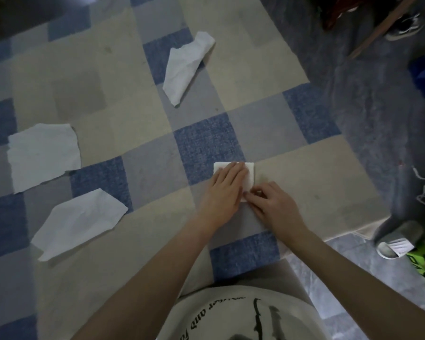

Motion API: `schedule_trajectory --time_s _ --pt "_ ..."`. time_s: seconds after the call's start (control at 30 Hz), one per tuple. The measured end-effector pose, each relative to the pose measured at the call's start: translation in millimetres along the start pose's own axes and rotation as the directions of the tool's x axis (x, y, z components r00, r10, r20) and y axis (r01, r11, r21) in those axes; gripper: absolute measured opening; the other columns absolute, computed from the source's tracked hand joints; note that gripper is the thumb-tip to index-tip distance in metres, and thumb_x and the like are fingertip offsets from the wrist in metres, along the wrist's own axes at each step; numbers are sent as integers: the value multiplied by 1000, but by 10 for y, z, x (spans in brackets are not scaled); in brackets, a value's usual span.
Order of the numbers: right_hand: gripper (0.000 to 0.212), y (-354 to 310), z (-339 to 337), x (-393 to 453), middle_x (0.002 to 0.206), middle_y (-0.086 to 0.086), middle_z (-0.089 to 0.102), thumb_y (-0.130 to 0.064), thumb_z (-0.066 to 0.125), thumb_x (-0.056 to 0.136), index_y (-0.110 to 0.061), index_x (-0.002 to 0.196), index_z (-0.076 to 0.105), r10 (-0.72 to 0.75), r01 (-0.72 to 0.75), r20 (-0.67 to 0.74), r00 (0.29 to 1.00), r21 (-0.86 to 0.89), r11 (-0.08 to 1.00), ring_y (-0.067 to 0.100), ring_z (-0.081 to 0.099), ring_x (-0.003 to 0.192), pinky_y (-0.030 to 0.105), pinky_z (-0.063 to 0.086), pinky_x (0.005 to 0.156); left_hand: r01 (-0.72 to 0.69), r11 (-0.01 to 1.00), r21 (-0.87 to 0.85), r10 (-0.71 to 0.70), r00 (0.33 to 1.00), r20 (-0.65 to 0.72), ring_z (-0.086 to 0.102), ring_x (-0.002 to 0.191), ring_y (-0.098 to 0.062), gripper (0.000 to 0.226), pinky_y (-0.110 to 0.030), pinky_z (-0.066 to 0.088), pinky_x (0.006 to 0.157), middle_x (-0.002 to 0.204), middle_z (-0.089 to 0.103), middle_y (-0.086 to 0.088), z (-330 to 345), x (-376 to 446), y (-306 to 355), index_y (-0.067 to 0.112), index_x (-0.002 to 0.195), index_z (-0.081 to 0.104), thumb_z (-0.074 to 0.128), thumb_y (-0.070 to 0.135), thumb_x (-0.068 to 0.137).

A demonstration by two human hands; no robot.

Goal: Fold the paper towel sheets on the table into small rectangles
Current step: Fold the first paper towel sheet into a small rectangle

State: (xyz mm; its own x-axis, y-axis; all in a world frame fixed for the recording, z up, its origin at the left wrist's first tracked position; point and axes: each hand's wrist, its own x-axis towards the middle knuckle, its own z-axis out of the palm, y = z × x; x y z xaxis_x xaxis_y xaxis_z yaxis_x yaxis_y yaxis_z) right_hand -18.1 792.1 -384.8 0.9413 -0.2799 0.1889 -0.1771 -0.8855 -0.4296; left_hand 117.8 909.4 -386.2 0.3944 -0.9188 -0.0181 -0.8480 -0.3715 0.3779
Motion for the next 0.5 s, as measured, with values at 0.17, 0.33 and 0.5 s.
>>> schedule_trajectory --time_s 0.17,0.33,0.5 --pt "22 -6 -29 -57 103 8 65 -22 57 89 -14 105 71 -6 6 23 1000 -35 999 26 55 81 37 50 62 19 997 81 -29 992 122 -1 149 -15 57 -45 3 120 162 9 2 28 -72 -120 18 154 17 24 37 101" --pt "27 -133 -122 -6 99 4 62 -29 49 87 -16 99 69 91 -86 127 988 -46 995 26 57 83 36 49 64 103 984 142 -127 976 178 -17 147 -16 62 -49 -11 118 161 -10 9 30 -83 -151 29 154 -2 18 52 100" --pt "47 -448 -132 483 131 11 52 -32 40 93 -10 132 52 290 -285 0 957 174 943 24 50 116 37 43 97 106 978 181 -147 963 227 -23 146 -19 69 -55 -8 117 162 -12 5 41 -60 -126 28 154 -5 11 56 93"
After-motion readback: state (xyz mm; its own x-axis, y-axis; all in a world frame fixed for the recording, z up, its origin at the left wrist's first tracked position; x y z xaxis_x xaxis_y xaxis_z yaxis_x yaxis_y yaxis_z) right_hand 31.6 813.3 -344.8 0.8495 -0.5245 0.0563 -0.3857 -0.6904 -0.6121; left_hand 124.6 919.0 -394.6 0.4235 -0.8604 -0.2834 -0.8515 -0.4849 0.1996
